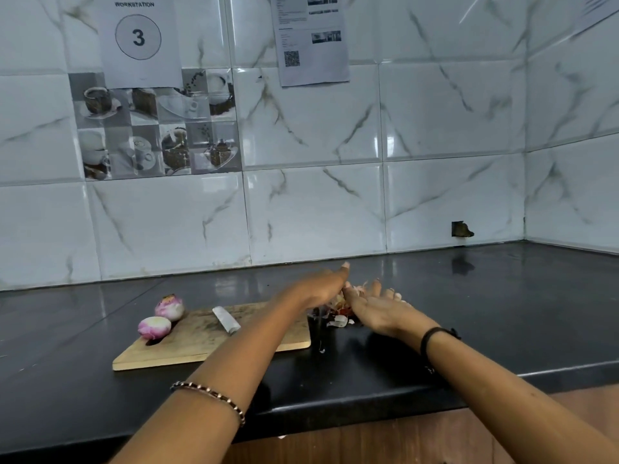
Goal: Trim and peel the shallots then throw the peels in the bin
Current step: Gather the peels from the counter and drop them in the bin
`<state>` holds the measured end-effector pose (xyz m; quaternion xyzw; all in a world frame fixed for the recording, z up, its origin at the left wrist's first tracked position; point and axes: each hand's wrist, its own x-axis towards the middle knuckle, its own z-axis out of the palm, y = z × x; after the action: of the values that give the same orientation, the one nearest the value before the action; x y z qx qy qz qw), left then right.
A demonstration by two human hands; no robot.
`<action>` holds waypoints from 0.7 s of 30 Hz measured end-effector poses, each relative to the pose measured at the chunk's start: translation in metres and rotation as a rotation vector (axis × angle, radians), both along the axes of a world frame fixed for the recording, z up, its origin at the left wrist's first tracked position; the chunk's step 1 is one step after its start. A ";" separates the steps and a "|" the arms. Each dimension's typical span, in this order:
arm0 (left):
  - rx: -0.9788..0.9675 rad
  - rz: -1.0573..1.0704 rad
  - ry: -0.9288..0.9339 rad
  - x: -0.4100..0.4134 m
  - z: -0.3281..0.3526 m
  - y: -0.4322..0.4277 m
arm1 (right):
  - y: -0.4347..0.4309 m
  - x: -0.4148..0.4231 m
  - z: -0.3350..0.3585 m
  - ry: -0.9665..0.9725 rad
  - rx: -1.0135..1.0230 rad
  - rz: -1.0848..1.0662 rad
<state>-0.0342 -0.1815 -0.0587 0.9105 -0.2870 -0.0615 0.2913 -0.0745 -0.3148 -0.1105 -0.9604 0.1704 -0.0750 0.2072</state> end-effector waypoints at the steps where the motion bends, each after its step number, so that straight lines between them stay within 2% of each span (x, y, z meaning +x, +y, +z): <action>1: -0.006 0.017 0.011 0.003 -0.001 -0.006 | -0.001 0.004 0.002 -0.009 0.036 0.049; 3: -0.010 0.041 0.038 0.006 -0.004 -0.014 | -0.005 0.009 0.003 -0.023 0.077 0.146; 11: -0.121 0.042 0.074 0.012 -0.006 -0.021 | -0.002 -0.001 0.012 -0.070 0.088 0.284; 15: -0.175 0.092 0.087 0.013 -0.006 -0.016 | 0.002 -0.001 0.005 -0.102 -0.068 0.254; 21: -0.142 0.177 -0.027 0.005 0.000 -0.002 | 0.009 0.000 0.006 -0.181 -0.333 0.254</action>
<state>-0.0289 -0.1835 -0.0586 0.9101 -0.2131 -0.0026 0.3555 -0.0747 -0.3057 -0.1043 -0.9844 0.0142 -0.1615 0.0682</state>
